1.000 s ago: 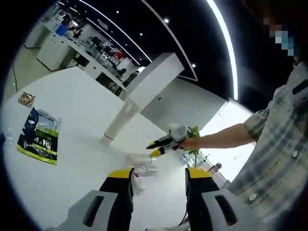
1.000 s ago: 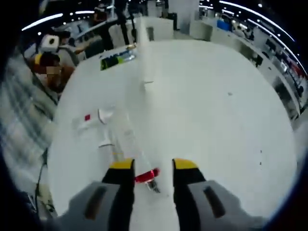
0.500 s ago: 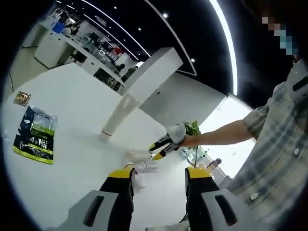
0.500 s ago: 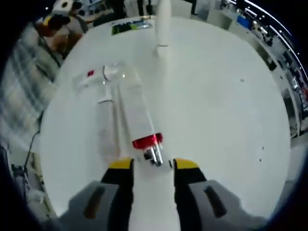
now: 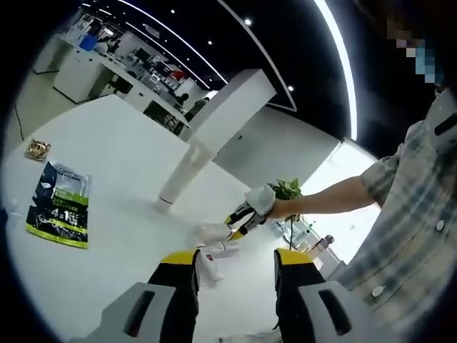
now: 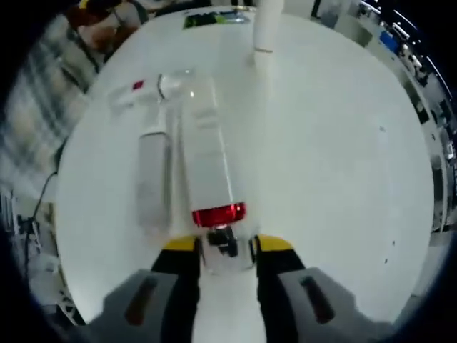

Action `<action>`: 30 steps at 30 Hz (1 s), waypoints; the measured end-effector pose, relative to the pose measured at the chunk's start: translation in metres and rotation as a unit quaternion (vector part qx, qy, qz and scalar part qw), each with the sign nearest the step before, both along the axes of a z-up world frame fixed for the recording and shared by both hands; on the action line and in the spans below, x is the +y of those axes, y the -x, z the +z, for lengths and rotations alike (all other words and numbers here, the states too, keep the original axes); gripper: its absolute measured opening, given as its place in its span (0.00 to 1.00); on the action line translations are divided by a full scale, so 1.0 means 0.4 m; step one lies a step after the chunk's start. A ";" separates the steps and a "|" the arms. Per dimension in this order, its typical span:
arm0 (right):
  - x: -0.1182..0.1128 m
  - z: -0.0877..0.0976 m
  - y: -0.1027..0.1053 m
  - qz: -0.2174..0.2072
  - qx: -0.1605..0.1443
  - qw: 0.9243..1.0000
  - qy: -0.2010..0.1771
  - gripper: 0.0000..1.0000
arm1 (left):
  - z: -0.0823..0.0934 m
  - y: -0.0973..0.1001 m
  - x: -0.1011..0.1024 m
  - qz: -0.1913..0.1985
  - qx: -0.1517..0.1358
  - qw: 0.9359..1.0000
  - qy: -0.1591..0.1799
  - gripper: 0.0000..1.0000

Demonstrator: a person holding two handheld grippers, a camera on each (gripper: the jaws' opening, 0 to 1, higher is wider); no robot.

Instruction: Arrange the skincare products in the storage area until every visible bottle or jar stands upright without overlapping.

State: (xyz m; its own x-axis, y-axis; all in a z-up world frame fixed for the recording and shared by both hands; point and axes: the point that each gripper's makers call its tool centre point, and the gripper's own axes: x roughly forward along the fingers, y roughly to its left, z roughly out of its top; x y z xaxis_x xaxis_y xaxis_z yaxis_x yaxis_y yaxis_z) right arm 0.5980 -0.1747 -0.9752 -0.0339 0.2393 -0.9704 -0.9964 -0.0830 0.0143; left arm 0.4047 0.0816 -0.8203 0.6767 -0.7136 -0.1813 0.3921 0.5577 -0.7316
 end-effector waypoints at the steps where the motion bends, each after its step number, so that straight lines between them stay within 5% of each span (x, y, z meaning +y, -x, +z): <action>1: 0.000 0.000 0.000 -0.002 0.001 1.000 0.000 0.28 | 0.001 0.000 -0.001 0.000 -0.001 1.000 0.000 0.43; 12: -0.012 0.008 0.007 0.013 -0.001 0.999 0.052 0.25 | 0.000 0.013 0.003 -0.001 -0.001 1.000 0.000 0.42; 23: -0.028 0.097 0.002 0.013 -0.023 0.996 0.088 0.24 | 0.007 0.018 0.005 0.003 -0.018 1.000 -0.001 0.42; 30: -0.006 0.162 -0.020 0.052 -0.054 0.991 0.113 0.24 | 0.017 0.029 0.004 0.000 -0.029 1.000 0.006 0.41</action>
State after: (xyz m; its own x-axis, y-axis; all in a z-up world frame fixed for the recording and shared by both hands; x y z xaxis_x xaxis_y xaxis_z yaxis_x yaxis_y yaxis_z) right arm 0.6062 -0.1770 -0.9106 0.0596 0.0167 -0.9981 -0.9794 -0.1925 -0.0617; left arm 0.3929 0.0832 -0.8136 0.6859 -0.7154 -0.1336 0.4332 0.5489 -0.7149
